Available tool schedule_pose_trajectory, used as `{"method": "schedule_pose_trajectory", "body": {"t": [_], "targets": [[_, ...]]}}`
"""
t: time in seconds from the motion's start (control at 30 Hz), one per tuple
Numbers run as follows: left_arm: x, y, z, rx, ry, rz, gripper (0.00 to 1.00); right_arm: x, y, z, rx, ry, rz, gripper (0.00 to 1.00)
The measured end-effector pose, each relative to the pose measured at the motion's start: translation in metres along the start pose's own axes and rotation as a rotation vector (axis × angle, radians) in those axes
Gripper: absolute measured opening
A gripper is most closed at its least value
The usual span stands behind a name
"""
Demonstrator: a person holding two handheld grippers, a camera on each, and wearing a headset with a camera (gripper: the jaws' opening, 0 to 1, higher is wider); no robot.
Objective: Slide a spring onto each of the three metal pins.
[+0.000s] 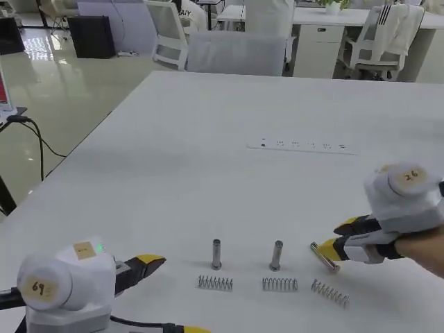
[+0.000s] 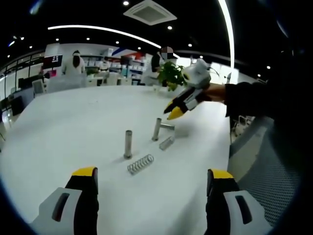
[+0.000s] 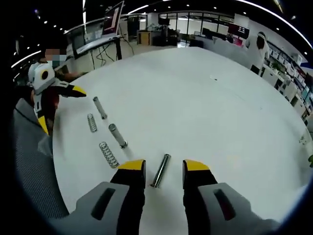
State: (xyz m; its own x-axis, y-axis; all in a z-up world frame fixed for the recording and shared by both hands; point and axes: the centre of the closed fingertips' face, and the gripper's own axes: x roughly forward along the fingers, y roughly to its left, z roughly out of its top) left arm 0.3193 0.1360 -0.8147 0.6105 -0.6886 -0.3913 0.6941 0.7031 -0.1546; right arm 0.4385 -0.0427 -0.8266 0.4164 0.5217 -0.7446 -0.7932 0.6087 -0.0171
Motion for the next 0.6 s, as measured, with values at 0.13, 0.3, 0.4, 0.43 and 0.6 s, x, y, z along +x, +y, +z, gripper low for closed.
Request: {"method": "schedule_pose_trajectory", "body": {"t": [0.13,0.3,0.4,0.43,0.6], "targets": [[0.000,-0.001,0.000,0.000,-0.001,-0.003,0.88,0.007,-0.001,-0.002,0.036,0.019,-0.010,0.18],[0.000,-0.001,-0.001,-0.003,-0.003,-0.005,0.88,0.017,0.001,-0.006,0.070,0.048,-0.010,0.15],[0.001,-0.001,-0.001,-0.006,-0.002,-0.007,0.88,0.022,-0.001,-0.008,0.083,0.064,-0.012,0.12],[0.001,-0.001,-0.001,-0.006,-0.001,-0.007,0.87,0.024,-0.002,-0.009,0.086,0.068,-0.016,0.12],[0.002,-0.001,-0.003,-0.010,-0.001,-0.009,0.87,0.029,-0.005,-0.009,0.101,0.078,-0.030,0.12]]}}
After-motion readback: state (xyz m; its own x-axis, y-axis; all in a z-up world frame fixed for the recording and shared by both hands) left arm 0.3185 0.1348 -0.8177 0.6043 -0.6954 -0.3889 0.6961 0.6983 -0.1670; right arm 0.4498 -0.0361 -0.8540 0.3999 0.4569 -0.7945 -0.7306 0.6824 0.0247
